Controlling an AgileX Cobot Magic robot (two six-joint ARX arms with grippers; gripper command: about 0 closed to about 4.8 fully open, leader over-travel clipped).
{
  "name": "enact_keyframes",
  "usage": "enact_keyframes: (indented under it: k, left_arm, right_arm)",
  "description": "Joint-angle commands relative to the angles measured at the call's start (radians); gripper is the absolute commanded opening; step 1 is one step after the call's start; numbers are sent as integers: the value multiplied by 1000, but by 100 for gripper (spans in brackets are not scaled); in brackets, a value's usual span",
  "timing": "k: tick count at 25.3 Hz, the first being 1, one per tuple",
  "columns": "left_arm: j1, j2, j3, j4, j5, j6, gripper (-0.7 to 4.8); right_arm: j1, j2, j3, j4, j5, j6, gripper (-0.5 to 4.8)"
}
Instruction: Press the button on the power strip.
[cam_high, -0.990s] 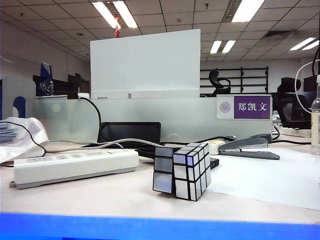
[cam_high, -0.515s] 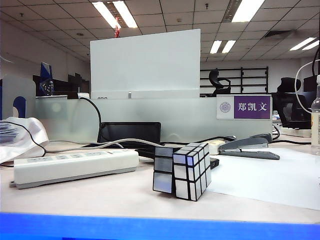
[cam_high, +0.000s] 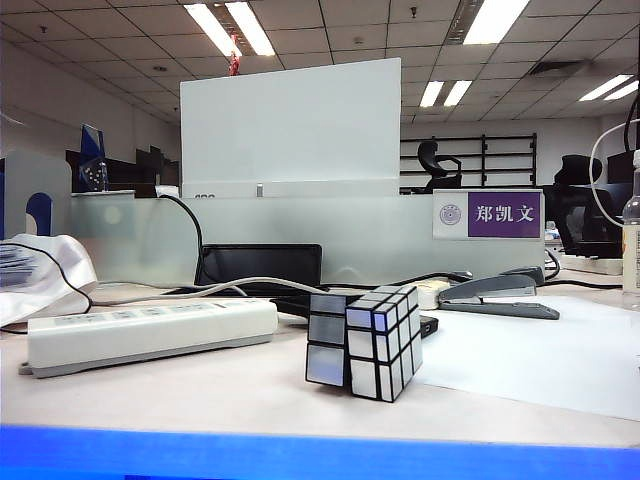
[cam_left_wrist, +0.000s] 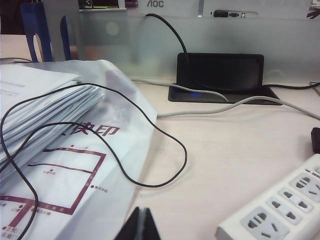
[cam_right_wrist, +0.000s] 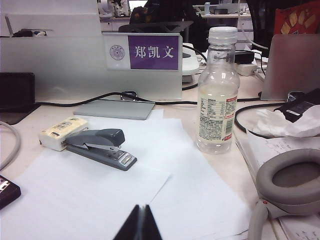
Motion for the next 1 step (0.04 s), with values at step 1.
enact_keyframes:
  k: [1]
  left_arm:
    - [0, -2, 1, 13, 5, 0, -6]
  right_arm:
    - [1, -1, -8, 18, 0, 1, 0]
